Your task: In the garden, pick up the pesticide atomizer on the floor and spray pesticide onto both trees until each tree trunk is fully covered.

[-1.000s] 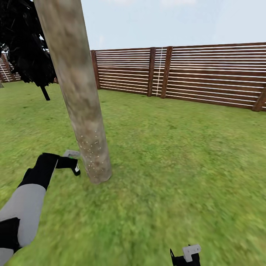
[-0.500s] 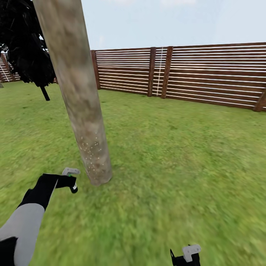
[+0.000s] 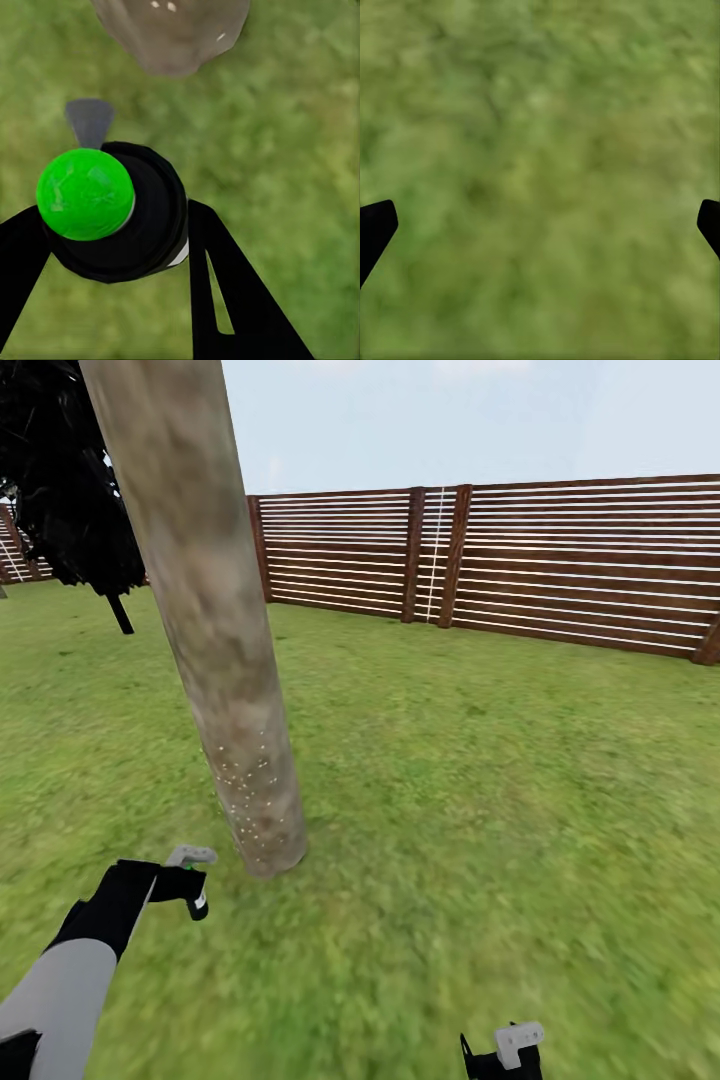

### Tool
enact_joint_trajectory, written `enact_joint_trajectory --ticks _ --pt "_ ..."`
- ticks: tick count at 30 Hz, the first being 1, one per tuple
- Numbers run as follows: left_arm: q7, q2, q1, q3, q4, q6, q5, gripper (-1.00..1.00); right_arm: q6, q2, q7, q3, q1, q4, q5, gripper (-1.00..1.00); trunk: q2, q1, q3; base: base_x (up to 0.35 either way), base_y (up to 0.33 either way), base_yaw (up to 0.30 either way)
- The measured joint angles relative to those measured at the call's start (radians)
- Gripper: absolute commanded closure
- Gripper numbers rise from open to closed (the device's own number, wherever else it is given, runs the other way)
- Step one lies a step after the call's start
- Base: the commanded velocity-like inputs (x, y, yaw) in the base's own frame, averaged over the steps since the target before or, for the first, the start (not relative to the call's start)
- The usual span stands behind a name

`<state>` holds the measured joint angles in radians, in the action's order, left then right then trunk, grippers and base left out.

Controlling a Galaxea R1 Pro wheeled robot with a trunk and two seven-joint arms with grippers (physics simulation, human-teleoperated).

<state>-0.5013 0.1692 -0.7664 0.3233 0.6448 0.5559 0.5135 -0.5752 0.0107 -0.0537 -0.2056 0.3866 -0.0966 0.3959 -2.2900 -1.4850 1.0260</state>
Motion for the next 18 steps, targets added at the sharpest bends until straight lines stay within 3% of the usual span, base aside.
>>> enact_joint_trajectory --ticks 2,5,7,8,9,11,16,18 --pt "0.000 -0.001 0.001 0.002 0.000 -0.001 -0.001 1.00 0.000 0.001 0.000 0.000 0.000 0.000 0.000 -1.00 0.000 0.000 0.000 0.000 0.000 0.000" --pt "0.051 -0.001 0.010 0.017 -0.048 -0.116 0.001 1.00 0.000 0.000 0.001 0.000 0.000 0.000 0.000 -1.00 0.000 0.000 0.000 0.000 0.000 0.000" --pt "0.124 -0.002 0.016 0.066 -0.083 -0.149 0.000 1.00 0.000 0.000 0.001 0.000 0.000 0.000 0.000 -1.00 0.000 0.000 0.000 0.054 -0.086 0.000" --pt "0.152 -0.002 0.018 0.106 -0.119 -0.188 -0.001 1.00 0.000 0.000 0.001 0.000 0.000 0.000 0.000 -1.00 0.000 0.000 0.000 0.038 -0.222 0.000" --pt "0.162 -0.002 0.018 0.137 -0.150 -0.239 -0.004 1.00 0.000 0.000 0.001 0.000 0.000 0.000 0.000 -1.00 0.000 0.000 0.000 0.057 -0.246 0.000" --pt "0.166 -0.002 0.018 0.162 -0.169 -0.291 -0.005 1.00 0.000 0.000 0.001 0.000 0.000 0.000 0.000 -1.00 0.000 0.000 0.000 0.060 -0.261 0.000" --pt "0.172 -0.005 0.018 0.176 -0.172 -0.312 -0.006 1.00 0.000 0.000 0.001 0.000 0.000 -0.001 0.000 -1.00 0.000 0.000 0.000 -0.088 -0.271 0.000" --pt "0.172 -0.027 0.019 0.187 -0.179 -0.313 -0.005 1.00 0.000 0.000 0.000 0.000 0.000 -0.001 0.000 -1.00 0.000 0.000 0.000 -0.140 -0.272 0.025"
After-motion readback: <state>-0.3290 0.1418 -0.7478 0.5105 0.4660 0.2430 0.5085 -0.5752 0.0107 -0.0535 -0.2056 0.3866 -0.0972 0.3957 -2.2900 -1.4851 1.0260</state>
